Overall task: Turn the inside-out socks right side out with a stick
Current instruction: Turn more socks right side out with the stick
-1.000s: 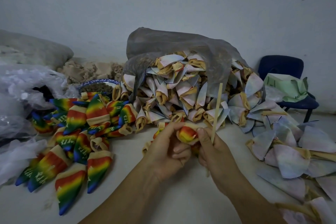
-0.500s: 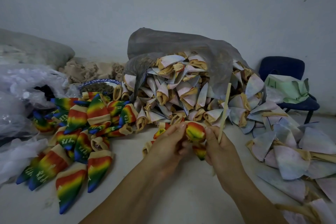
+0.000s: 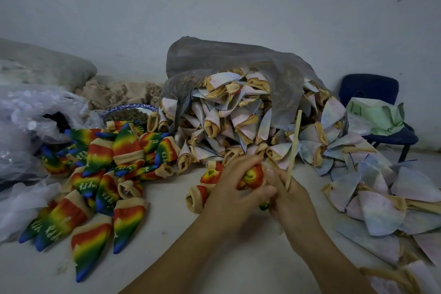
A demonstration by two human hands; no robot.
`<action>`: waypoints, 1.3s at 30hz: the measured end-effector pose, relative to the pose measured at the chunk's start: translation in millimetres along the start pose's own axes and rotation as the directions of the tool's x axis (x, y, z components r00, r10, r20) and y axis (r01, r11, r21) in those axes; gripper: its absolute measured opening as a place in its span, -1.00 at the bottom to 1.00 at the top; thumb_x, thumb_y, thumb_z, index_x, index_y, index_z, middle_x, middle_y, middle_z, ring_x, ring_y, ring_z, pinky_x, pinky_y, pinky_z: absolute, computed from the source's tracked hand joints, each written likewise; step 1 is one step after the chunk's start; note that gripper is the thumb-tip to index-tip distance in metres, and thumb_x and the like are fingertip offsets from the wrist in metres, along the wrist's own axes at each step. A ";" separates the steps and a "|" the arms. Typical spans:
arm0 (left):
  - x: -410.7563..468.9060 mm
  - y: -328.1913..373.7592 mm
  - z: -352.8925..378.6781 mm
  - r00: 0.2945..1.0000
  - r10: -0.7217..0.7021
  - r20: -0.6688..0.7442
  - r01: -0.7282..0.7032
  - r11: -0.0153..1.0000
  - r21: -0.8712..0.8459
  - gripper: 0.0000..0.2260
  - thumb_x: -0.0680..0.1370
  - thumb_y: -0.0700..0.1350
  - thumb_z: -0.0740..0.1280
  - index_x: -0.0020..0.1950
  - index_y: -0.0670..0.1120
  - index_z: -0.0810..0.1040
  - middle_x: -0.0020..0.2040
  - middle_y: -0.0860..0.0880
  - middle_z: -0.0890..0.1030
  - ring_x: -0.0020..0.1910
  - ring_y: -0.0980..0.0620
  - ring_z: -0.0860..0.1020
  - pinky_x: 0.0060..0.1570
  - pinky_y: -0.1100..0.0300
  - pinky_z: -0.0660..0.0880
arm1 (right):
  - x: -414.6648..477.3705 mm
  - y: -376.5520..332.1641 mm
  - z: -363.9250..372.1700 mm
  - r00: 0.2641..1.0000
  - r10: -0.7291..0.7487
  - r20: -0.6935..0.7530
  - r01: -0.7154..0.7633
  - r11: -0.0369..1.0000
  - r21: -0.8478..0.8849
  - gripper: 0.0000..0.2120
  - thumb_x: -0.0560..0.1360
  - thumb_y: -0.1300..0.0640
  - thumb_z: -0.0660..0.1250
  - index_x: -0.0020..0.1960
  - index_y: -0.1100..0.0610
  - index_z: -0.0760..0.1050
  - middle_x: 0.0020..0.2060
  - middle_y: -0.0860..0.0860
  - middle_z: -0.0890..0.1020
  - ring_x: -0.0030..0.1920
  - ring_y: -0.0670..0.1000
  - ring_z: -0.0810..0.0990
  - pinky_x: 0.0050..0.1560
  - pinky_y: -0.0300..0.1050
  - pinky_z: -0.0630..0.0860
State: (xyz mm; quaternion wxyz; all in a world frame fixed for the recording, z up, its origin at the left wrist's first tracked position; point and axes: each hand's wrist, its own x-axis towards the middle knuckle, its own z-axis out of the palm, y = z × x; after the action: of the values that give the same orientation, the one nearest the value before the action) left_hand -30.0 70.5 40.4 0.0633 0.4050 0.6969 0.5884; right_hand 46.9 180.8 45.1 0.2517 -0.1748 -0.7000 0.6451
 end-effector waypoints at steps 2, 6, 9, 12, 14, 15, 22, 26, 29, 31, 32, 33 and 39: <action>-1.2 -2.8 2.0 1.000 -0.014 0.006 0.014 0.999 0.032 -0.67 0.51 0.18 0.39 0.15 0.55 0.39 0.14 0.60 0.33 0.15 0.57 0.32 -0.03 0.58 0.39 | -0.9 -1.2 0.3 1.000 0.015 0.024 -0.015 1.000 -0.002 -0.74 0.42 -0.26 0.19 -0.11 -0.19 0.60 -0.28 -0.11 0.67 -0.31 -0.22 0.62 -0.38 -0.39 0.47; 1.5 -3.2 -1.1 0.982 -0.164 -0.097 0.143 0.970 -0.196 -0.92 0.48 0.25 0.33 -0.04 0.40 0.55 -0.03 0.39 0.54 -0.04 0.38 0.52 -0.21 0.49 0.46 | -1.3 -0.4 2.7 0.999 -0.015 0.040 0.017 0.999 -0.045 -0.72 0.42 -0.24 0.19 -0.26 -0.11 0.56 -0.56 -0.16 0.46 -0.56 -0.21 0.40 -0.54 -0.40 0.30; 6.6 -4.2 -4.6 0.916 -0.378 -0.130 0.260 0.810 -0.526 -0.85 0.47 0.18 0.41 -0.02 0.18 0.62 -0.01 0.03 0.68 -0.02 0.03 0.63 -0.09 0.18 0.55 | -0.3 3.2 3.5 0.998 -0.035 0.049 0.040 0.993 -0.108 -0.60 0.39 -0.29 0.17 -0.24 0.04 0.51 -0.52 -0.12 0.37 -0.54 -0.17 0.28 -0.53 -0.33 0.25; 13.5 -4.3 -18.4 0.889 -0.457 -0.009 0.202 0.411 -0.889 -0.79 0.49 -0.09 0.38 0.10 -0.12 0.60 -0.02 -0.13 0.69 -0.11 -0.03 0.67 -0.26 0.18 0.59 | -0.7 3.0 -2.9 0.995 -0.084 0.056 0.096 0.958 -0.269 -0.46 0.40 -0.36 0.10 -0.13 0.12 0.48 -0.48 -0.12 0.37 -0.51 -0.17 0.29 -0.49 -0.38 0.25; 15.6 -5.4 -30.8 0.891 -0.453 0.045 0.163 0.224 -0.961 -0.85 0.48 -0.13 0.38 0.01 -0.11 0.66 -0.08 -0.11 0.69 -0.21 0.01 0.66 -0.36 0.23 0.56 | -2.8 4.2 -8.1 0.980 -0.151 0.131 0.193 0.884 -0.426 -0.46 0.46 -0.36 -0.01 -0.13 0.08 0.45 -0.45 -0.13 0.39 -0.45 -0.16 0.32 -0.41 -0.32 0.29; 16.2 -7.2 -35.5 0.891 -0.451 0.056 0.147 0.169 -0.975 -0.88 0.47 -0.12 0.39 -0.06 -0.09 0.69 -0.13 -0.07 0.68 -0.23 0.04 0.64 -0.33 0.26 0.54 | -3.9 5.2 -10.4 0.971 -0.173 0.167 0.237 0.813 -0.531 -0.51 0.50 -0.32 -0.07 -0.15 0.02 0.43 -0.40 -0.15 0.42 -0.39 -0.15 0.38 -0.35 -0.29 0.31; 19.8 -19.0 -49.3 0.852 -0.523 0.009 0.049 0.064 -0.997 -0.85 0.49 -0.08 0.39 -0.20 -0.13 0.66 -0.22 -0.07 0.64 -0.20 0.03 0.66 -0.24 0.16 0.63 | -3.2 5.6 -12.2 0.925 -0.223 0.309 0.374 0.384 -0.844 -0.67 0.56 -0.21 -0.07 -0.19 -0.08 0.33 -0.30 -0.09 0.47 -0.26 -0.08 0.47 -0.26 -0.20 0.37; 21.7 -17.7 -49.9 0.830 -0.556 -0.052 0.007 0.104 -0.995 -0.82 0.48 -0.08 0.43 -0.27 -0.15 0.67 -0.25 -0.08 0.63 -0.24 0.02 0.67 -0.28 0.14 0.62 | -2.9 6.6 -11.9 0.919 -0.237 0.314 0.378 0.311 -0.872 -0.66 0.57 -0.22 -0.07 -0.02 -0.14 0.44 -0.17 -0.14 0.50 -0.16 -0.12 0.49 -0.21 -0.25 0.39; 20.5 -17.0 -45.8 0.865 -0.490 -0.103 0.067 0.317 -0.946 -0.81 0.53 -0.06 0.39 -0.24 -0.11 0.64 -0.29 -0.08 0.63 -0.25 0.02 0.64 -0.23 0.14 0.60 | -3.4 5.8 -9.1 0.913 -0.255 0.317 0.382 0.269 -0.884 -0.63 0.59 -0.21 -0.08 0.12 -0.18 0.46 -0.06 -0.14 0.53 -0.07 -0.14 0.52 -0.13 -0.24 0.44; 19.6 -17.3 -43.3 0.890 -0.439 -0.124 0.074 0.408 -0.910 -0.85 0.56 -0.09 0.37 -0.18 -0.11 0.62 -0.28 -0.09 0.63 -0.24 0.01 0.64 -0.24 0.13 0.61 | -3.8 5.5 -7.2 0.911 -0.254 0.325 0.385 0.245 -0.890 -0.61 0.59 -0.21 -0.11 0.16 -0.19 0.43 -0.03 -0.14 0.53 -0.03 -0.14 0.52 -0.09 -0.25 0.44; 19.0 -15.9 -43.4 0.897 -0.425 -0.121 0.072 0.411 -0.909 -0.90 0.55 -0.11 0.37 -0.10 -0.12 0.61 -0.26 -0.09 0.64 -0.22 0.00 0.65 -0.24 0.13 0.61 | -4.1 4.8 -6.7 0.911 -0.253 0.326 0.386 0.244 -0.889 -0.60 0.58 -0.21 -0.13 0.17 -0.19 0.43 -0.03 -0.14 0.53 -0.03 -0.14 0.52 -0.08 -0.24 0.44; 18.3 -13.8 -43.8 0.902 -0.418 -0.106 0.072 0.388 -0.919 -0.92 0.54 -0.13 0.39 -0.02 -0.13 0.59 -0.25 -0.10 0.64 -0.21 -0.01 0.66 -0.24 0.13 0.61 | -4.1 4.3 -6.4 0.911 -0.252 0.326 0.387 0.252 -0.887 -0.59 0.58 -0.22 -0.13 0.17 -0.19 0.43 -0.03 -0.14 0.53 -0.04 -0.13 0.52 -0.08 -0.23 0.45; 16.5 -13.0 -37.4 0.896 -0.443 0.031 0.097 0.127 -0.987 -0.81 0.44 -0.25 0.39 0.05 -0.14 0.57 -0.48 -0.05 0.49 -0.28 -0.01 0.65 -0.28 0.13 0.61 | -8.0 1.3 0.6 0.905 -0.267 0.332 0.401 0.272 -0.874 -0.43 0.51 -0.25 -0.23 0.15 -0.11 0.49 -0.01 -0.14 0.57 -0.04 -0.12 0.55 -0.07 -0.18 0.47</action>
State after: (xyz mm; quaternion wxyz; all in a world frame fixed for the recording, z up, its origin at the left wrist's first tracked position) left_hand -68.4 52.6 46.7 0.3164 0.0512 0.2236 0.9205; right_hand 53.0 175.9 42.8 0.1952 -0.0959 -0.9732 0.0748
